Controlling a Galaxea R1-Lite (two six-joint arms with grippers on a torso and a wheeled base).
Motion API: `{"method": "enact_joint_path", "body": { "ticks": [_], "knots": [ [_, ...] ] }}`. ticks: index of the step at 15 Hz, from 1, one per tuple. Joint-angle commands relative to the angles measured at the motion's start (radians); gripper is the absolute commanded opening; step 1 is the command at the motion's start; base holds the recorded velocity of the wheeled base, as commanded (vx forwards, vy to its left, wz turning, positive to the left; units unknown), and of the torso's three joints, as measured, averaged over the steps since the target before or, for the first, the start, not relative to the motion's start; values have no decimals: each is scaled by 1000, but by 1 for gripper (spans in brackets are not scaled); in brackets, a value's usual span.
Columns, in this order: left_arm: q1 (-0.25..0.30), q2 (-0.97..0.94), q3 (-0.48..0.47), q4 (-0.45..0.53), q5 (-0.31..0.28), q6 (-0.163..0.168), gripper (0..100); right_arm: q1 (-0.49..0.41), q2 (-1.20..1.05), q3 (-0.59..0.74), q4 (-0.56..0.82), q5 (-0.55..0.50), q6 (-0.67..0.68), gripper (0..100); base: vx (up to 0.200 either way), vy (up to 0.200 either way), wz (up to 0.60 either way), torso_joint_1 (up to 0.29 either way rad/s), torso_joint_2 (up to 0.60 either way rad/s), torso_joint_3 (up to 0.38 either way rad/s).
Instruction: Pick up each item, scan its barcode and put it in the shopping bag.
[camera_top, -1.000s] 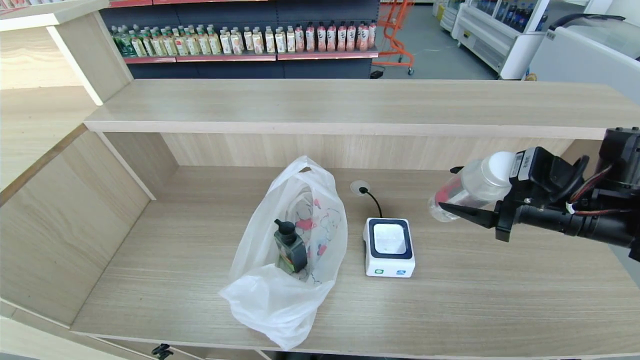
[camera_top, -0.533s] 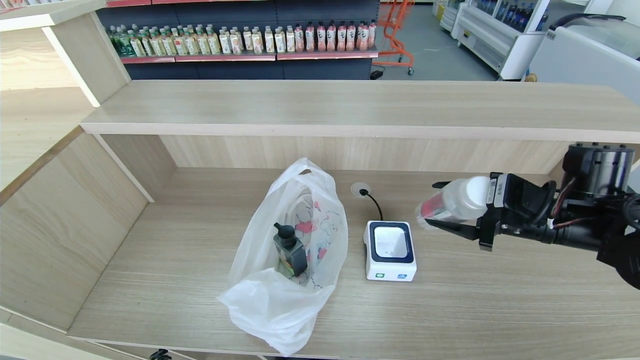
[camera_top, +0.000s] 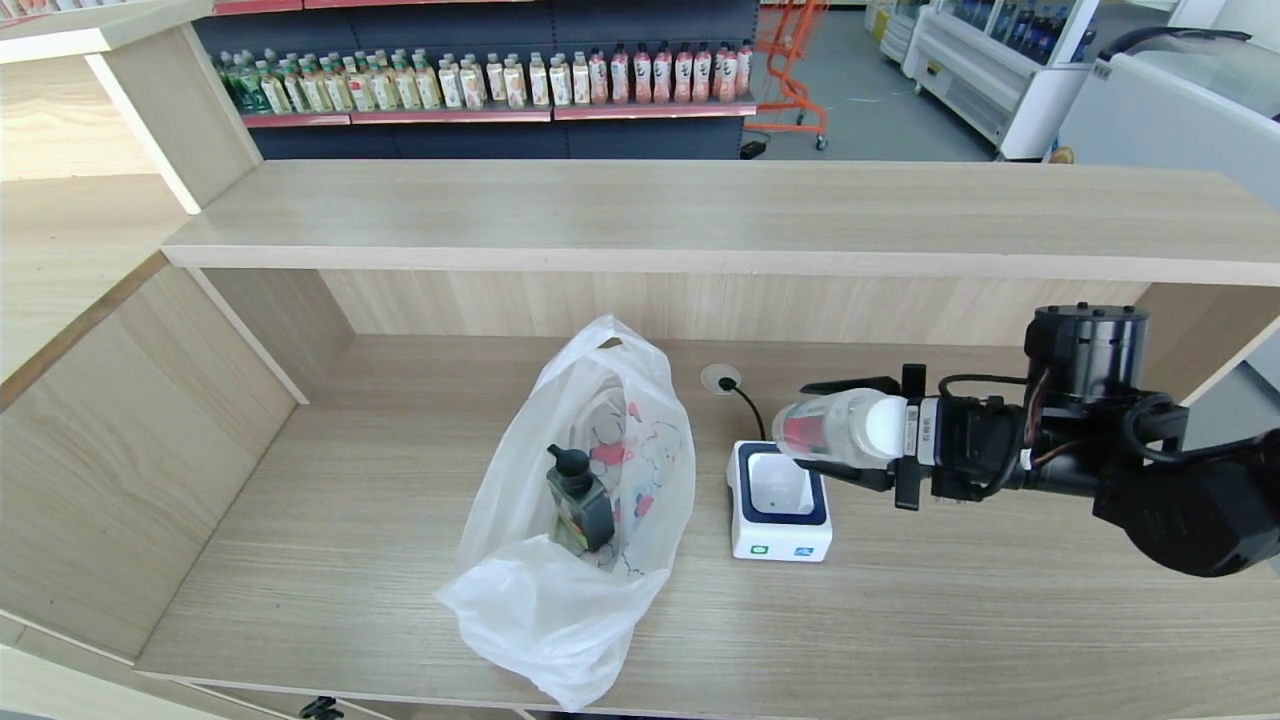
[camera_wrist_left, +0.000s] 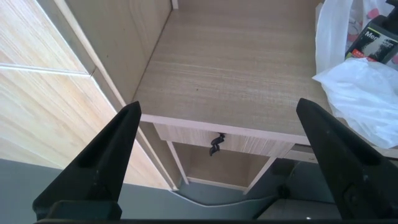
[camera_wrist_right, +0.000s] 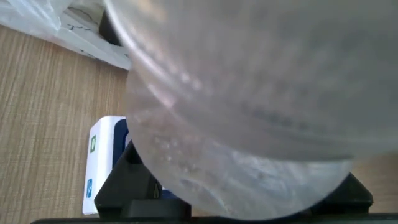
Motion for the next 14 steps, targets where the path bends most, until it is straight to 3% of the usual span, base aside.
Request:
{"method": "enact_joint_path", "body": {
  "ticks": [1,7,14],
  "knots": [
    [0,0,0,0,1,0,100,-4,51,-8,0,22,-26,0,0,0,0,0,0,0],
    [0,0,0,0,1,0,100,-21,124,-14,-8,83,-142,0,0,0,0,0,0,0],
    [0,0,0,0,-1,0,100,-30,173,-14,-89,114,-151,0,0,0,0,0,0,0]
  ]
}}
